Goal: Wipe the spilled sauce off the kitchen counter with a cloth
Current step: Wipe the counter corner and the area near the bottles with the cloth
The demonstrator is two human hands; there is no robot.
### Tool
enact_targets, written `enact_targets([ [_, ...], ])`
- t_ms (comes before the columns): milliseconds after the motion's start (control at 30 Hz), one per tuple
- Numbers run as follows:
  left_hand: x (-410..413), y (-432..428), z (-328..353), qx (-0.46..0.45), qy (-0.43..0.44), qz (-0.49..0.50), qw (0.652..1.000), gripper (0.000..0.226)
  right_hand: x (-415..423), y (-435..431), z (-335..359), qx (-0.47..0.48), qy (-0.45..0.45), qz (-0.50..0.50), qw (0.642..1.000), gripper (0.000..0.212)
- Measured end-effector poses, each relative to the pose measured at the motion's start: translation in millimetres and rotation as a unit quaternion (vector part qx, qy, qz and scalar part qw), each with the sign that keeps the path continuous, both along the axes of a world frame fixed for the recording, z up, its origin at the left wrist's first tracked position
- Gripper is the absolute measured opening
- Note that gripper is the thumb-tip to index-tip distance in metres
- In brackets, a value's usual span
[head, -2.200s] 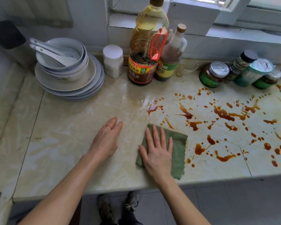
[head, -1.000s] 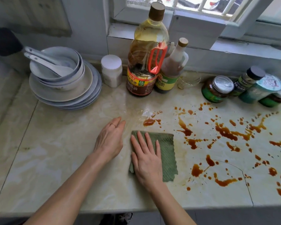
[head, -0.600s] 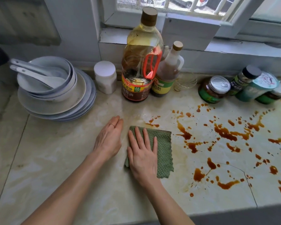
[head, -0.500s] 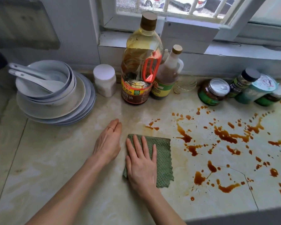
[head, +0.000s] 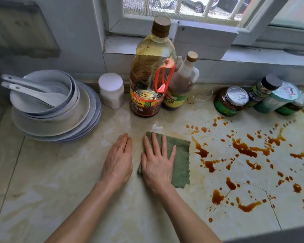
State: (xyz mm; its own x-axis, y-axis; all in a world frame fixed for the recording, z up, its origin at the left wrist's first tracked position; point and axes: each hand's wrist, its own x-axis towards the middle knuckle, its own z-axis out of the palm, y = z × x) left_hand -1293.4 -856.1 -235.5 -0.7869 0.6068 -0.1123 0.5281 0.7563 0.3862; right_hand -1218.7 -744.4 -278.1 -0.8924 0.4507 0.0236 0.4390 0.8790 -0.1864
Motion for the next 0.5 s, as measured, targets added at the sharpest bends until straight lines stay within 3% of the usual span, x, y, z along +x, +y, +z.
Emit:
enact_targets([
  [67,1,0,-3,-0.015,0.001,-0.005,1.000,0.060,-14,21,5,0.003,-0.009,0.013,1.000,0.054],
  [200,-1,0,2,-0.039,-0.015,-0.025,0.999,0.069,-45,52,13,-0.035,-0.044,-0.060,0.997,0.054],
  [400,-4,-4,6,-0.073,-0.049,-0.057,0.994,0.108,1,14,8,-0.023,-0.021,-0.003,1.000,0.056],
  [500,-6,-5,8,-0.104,-0.063,-0.074,0.990,0.125,-25,40,10,-0.023,-0.025,-0.015,0.999,0.054],
])
